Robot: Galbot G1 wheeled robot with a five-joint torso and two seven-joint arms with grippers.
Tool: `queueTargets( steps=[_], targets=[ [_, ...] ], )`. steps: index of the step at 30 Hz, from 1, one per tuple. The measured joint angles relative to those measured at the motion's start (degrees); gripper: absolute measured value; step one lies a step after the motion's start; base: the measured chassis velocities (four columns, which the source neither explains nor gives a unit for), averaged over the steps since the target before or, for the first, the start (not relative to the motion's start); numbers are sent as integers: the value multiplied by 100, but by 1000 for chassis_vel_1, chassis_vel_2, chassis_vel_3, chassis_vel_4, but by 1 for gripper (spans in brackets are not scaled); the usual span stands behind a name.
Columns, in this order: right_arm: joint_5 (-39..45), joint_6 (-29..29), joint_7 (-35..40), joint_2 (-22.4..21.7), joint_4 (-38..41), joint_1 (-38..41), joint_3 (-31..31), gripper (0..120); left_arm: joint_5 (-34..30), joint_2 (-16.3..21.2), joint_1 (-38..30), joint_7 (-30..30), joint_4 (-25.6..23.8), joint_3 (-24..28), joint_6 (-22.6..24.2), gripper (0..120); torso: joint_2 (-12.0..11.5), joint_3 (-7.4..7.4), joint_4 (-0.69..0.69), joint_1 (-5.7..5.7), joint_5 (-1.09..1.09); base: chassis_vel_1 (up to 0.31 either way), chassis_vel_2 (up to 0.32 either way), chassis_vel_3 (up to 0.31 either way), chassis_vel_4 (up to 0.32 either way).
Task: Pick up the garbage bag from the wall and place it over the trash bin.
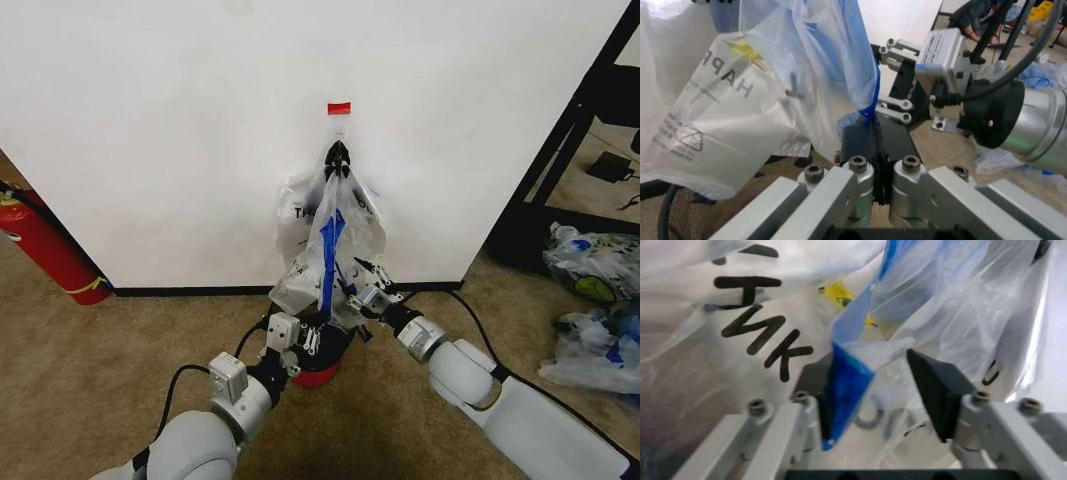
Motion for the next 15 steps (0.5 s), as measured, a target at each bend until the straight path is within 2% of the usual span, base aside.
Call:
queueTargets(
  steps=[1,2,7,11,15],
  targets=[
    [0,0,0,0,0,0,0,38,0,0,0,0,0,0,0,0,0,0,0,0,0,0,0,0,0],
    [-11,20,11,6,-24,34,-18,31,-6,1,-10,2,4,0,-3,0,0,0,0,0,0,0,0,0,0],
    [-64,97,58,55,-59,36,-1,13,-17,-19,-59,3,40,23,-7,0,0,0,1,0,0,0,0,0,0],
    [284,68,181,122,60,-214,167,0,-18,-43,-74,2,91,27,-15,0,0,0,0,0,0,0,0,0,0],
    [1105,-2,546,281,284,-590,459,0,-65,-84,-74,-3,131,-70,-27,0,0,0,0,0,1,0,0,0,0]
  ],
)
